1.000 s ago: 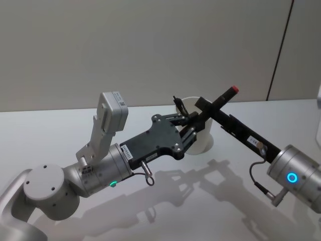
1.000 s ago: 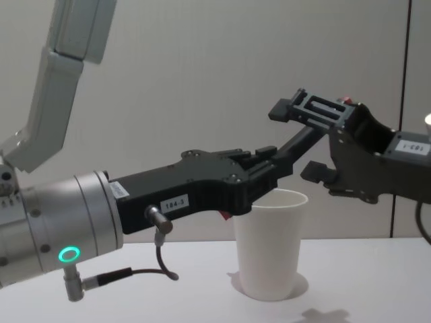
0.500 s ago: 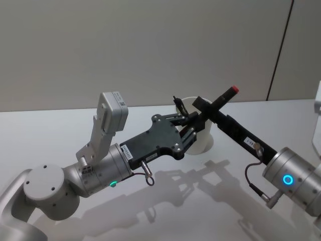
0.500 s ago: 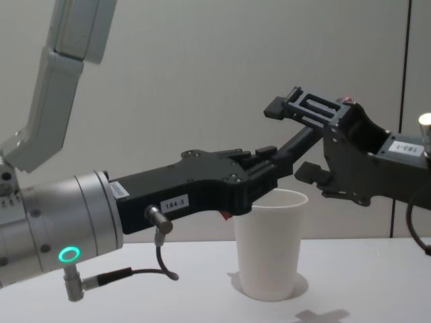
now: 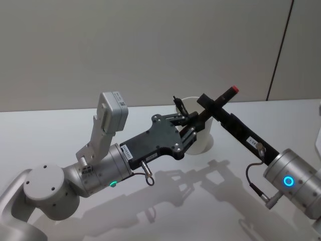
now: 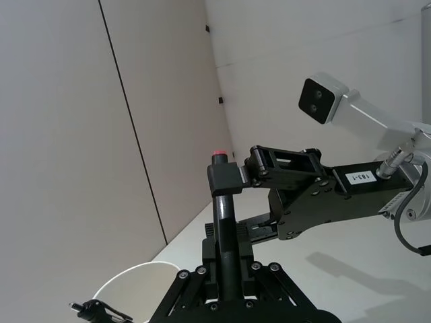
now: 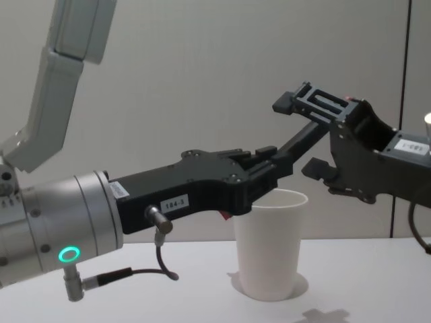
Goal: Place the pen into the pen holder.
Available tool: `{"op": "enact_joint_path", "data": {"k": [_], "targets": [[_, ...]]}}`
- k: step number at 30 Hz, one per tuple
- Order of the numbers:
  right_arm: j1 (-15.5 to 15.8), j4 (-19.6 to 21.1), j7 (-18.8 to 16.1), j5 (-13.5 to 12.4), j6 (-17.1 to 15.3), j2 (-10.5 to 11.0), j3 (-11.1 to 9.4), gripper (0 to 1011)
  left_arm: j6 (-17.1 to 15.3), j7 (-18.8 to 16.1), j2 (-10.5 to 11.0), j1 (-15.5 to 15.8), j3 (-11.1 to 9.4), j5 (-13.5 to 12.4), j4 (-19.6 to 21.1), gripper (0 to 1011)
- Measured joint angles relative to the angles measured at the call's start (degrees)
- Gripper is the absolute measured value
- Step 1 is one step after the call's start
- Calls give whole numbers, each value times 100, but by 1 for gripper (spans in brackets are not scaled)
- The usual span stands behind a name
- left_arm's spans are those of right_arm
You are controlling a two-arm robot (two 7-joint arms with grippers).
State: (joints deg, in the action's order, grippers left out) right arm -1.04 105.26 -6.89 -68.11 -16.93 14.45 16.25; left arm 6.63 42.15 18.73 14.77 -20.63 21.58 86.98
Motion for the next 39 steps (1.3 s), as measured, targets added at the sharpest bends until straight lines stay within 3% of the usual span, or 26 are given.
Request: {"op": "enact_joint_path", "data": {"k": [10, 15, 22, 29, 34, 35, 39], "targets": [[-2, -10, 12, -10, 140, -6, 44, 1000, 0, 0, 0, 0, 0, 0, 0, 183], [-4, -15, 14, -12, 175, -8, 56, 907, 0, 0, 0, 0, 0, 0, 0, 183], [-7, -20, 18, -16, 214, -12, 68, 707, 0, 0, 0, 0, 0, 0, 0, 182], [-10, -25, 20, -17, 231, -14, 73, 445, 0, 0, 0, 0, 0, 0, 0, 182], [-10, -26, 20, -16, 238, -14, 76, 328, 0, 0, 0, 0, 0, 0, 0, 182], [-10, -27, 21, -17, 240, -14, 77, 260, 0, 0, 0, 0, 0, 0, 0, 182], [-10, -28, 23, -17, 245, -14, 78, 181, 1, 2, 0, 0, 0, 3, 0, 182]]}}
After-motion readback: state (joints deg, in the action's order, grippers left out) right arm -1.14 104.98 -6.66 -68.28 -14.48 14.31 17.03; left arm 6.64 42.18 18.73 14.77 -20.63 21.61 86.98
